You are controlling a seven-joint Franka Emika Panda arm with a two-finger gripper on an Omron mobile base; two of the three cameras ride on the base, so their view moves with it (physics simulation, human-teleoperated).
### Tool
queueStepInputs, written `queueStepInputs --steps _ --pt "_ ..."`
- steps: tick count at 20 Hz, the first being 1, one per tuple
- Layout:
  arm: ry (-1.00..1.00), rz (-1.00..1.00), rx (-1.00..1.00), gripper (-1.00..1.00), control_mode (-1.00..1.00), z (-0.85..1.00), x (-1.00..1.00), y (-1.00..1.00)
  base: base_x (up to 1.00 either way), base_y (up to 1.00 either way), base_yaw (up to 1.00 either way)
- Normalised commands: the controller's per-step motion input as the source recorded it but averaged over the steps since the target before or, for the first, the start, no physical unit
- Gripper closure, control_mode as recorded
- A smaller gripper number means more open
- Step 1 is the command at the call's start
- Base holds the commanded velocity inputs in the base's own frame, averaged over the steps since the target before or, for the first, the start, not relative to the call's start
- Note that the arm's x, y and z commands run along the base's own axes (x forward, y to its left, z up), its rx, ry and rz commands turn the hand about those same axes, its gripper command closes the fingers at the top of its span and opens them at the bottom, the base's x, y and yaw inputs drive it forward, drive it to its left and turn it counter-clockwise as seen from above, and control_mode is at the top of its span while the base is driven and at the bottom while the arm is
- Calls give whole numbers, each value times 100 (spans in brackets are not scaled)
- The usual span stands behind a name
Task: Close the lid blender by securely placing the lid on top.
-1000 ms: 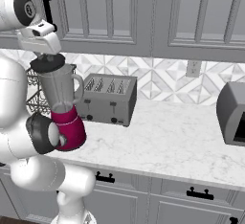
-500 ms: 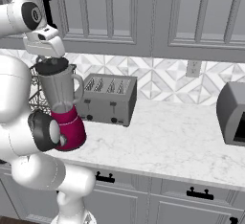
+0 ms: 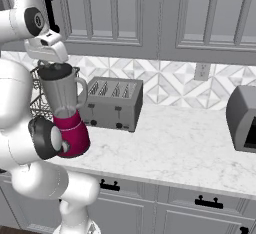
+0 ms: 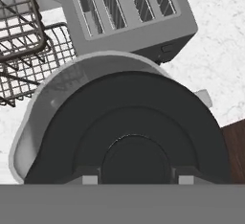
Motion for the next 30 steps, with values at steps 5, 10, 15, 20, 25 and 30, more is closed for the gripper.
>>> queueStepInputs --steps 5,10,15,20,25,30 --pt "0 0 0 100 -100 0 32 34 0 0 0" --pt "-3 0 0 100 -100 0 31 23 0 0 0" --pt "-3 0 0 100 -100 -19 5 -1 0 0 0" --pt "-4 0 0 100 -100 -20 -22 -22 0 0 0" --pt "-2 0 0 100 -100 0 -8 -7 0 0 0" --pt "-2 0 0 100 -100 0 -18 -27 0 0 0"
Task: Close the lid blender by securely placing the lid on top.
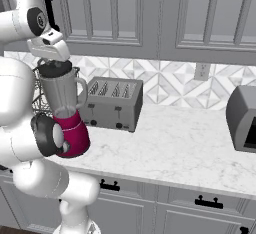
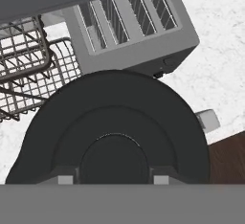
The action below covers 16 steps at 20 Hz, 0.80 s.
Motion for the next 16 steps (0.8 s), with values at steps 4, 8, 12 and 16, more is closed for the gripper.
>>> queueStepInputs --steps 4,8,12,16 --pt "0 0 0 100 -100 0 -9 -1 0 0 0" --pt "0 0 0 100 -100 -8 -17 0 0 0 0" --pt "0 0 0 100 -100 -2 -33 0 0 0 0" --pt "6 0 0 100 -100 -2 -17 0 0 0 0"
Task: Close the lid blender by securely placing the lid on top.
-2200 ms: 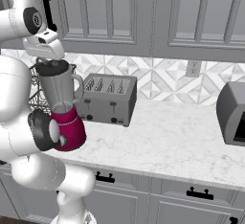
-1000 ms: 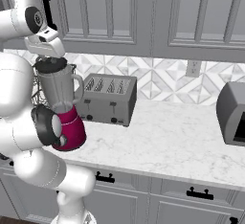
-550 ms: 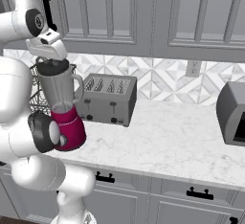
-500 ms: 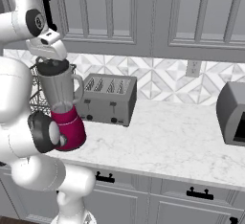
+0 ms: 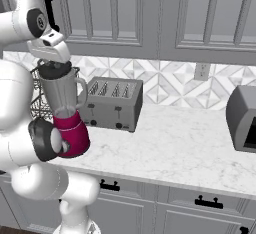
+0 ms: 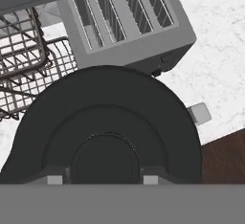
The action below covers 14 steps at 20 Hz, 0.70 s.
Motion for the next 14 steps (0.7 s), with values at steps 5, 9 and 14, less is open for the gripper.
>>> queueStepInputs --steps 5,9,14 --pt "11 0 0 100 -100 -24 -31 0 0 0 0" --pt "10 0 0 100 -100 -17 -8 0 0 0 0" --pt "7 0 0 100 -100 -17 -11 0 0 0 0"
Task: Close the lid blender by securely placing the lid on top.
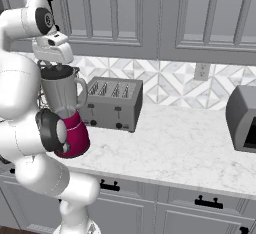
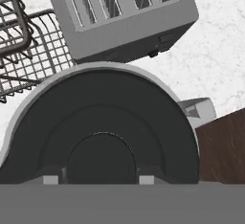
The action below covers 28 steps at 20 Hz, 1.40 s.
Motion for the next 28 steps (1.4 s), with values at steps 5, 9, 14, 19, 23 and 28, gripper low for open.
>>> queueStepInputs --steps 5,9,14,19,23,28 --pt "-1 0 0 100 -100 -25 -11 0 0 0 0" --pt "-19 0 0 100 -100 -27 -6 0 0 0 0" --pt "-19 0 0 100 -100 -37 -1 0 0 0 0" --pt "0 0 5 100 -100 -20 0 0 0 0 0" --pt "0 0 17 100 -100 -15 -1 0 0 0 0" --pt "0 0 6 -100 -100 -3 0 0 0 0 0"
